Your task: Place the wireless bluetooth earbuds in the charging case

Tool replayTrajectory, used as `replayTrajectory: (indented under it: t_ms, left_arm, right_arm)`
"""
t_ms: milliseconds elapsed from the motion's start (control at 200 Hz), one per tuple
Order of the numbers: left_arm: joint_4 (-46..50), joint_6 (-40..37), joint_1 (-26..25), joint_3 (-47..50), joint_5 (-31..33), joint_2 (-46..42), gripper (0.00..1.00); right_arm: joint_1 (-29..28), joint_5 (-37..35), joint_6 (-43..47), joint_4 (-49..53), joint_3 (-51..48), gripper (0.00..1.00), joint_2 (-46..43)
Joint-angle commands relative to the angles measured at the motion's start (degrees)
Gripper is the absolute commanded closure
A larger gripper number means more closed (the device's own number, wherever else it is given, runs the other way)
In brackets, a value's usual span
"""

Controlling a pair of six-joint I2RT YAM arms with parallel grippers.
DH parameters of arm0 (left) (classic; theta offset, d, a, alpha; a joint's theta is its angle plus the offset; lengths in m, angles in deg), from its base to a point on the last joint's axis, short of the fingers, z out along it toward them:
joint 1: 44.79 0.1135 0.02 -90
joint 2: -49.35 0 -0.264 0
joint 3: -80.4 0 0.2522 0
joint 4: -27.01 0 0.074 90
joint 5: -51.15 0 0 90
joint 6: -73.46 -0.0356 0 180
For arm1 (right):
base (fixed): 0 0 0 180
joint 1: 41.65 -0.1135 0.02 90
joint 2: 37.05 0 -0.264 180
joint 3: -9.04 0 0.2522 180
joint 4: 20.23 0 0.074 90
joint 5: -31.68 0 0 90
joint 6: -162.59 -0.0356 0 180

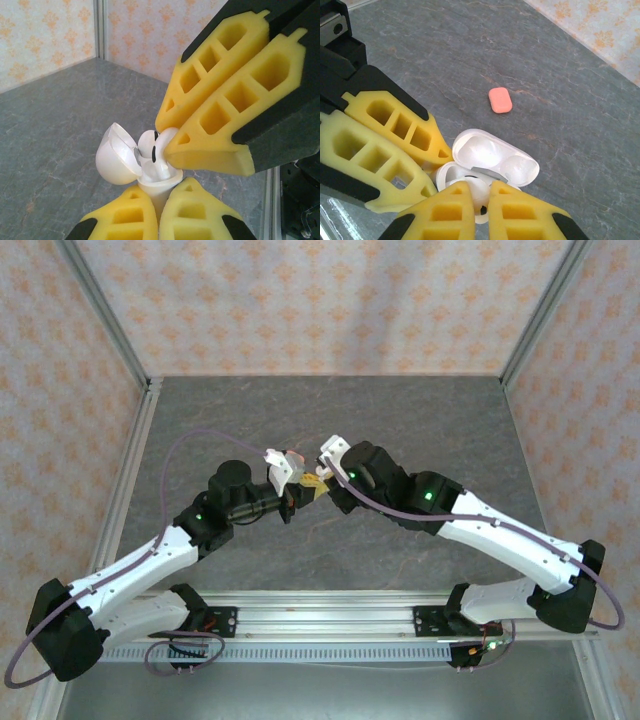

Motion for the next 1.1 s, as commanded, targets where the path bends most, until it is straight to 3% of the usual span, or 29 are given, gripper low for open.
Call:
replayTrajectory:
  t_ms: [0,305,1096]
  left_arm:
    - [-2.8,0.5,0.1,-2.4,0.1,-1.3,1.00]
    - [-2.4,0.1,0.1,-2.6,0.8,-1.5,1.00]
    - [-4.1,0.1,0.1,-1.6,1.6,-1.4,1.00]
  right_arm:
    - [-0.4,3.8,1.3,-1.5,-0.6,0.90,-1.0]
    - [-0.4,10.3,2.2,-0.8,0.0,0.83,-0.4]
    - [1.1,14.7,-0.9,5.8,6.4,0.68,2.3]
